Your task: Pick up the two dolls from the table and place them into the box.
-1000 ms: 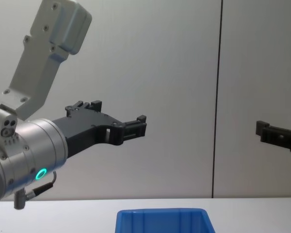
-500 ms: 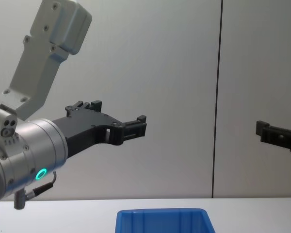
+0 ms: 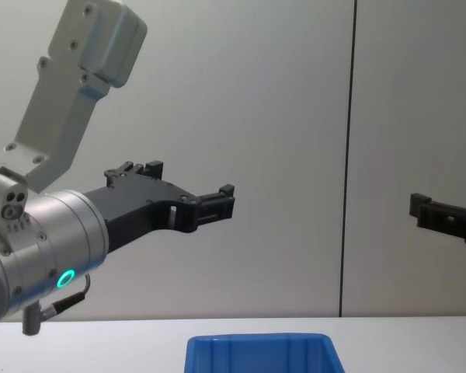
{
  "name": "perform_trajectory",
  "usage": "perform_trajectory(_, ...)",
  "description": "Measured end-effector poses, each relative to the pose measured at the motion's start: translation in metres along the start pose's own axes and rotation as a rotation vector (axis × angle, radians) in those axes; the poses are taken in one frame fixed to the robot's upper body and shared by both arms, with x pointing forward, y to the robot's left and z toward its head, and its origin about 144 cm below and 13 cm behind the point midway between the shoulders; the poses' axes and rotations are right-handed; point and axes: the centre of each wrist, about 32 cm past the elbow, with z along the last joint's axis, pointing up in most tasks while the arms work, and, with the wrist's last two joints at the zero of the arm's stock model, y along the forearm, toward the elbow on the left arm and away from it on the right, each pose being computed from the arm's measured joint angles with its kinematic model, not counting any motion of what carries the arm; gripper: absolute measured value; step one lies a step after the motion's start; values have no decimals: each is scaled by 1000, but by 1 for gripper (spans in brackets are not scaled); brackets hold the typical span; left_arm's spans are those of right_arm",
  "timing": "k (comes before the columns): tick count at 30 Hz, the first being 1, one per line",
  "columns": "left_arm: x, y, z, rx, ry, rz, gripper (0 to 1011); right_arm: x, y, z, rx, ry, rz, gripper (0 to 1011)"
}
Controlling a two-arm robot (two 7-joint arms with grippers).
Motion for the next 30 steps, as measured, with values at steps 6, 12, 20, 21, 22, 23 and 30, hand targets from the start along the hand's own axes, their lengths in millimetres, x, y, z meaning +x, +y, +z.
perform_trajectory(6, 0, 0, 0, 0, 0, 0, 1001, 0, 0, 0, 0, 0, 0, 1001)
perform_trajectory(12, 0, 0, 0, 0, 0, 0, 1001, 0, 0, 0, 0, 0, 0, 1001)
perform_trajectory(20, 0, 0, 0, 0, 0, 0, 1001, 0, 0, 0, 0, 0, 0, 1001)
perform_trajectory(21, 0, 0, 0, 0, 0, 0, 1001, 0, 0, 0, 0, 0, 0, 1001)
perform_trajectory(22, 0, 0, 0, 0, 0, 0, 1001, 0, 0, 0, 0, 0, 0, 1001)
perform_trajectory(23, 0, 0, 0, 0, 0, 0, 1001, 0, 0, 0, 0, 0, 0, 1001)
perform_trajectory(30, 0, 0, 0, 0, 0, 0, 1001, 0, 0, 0, 0, 0, 0, 1001)
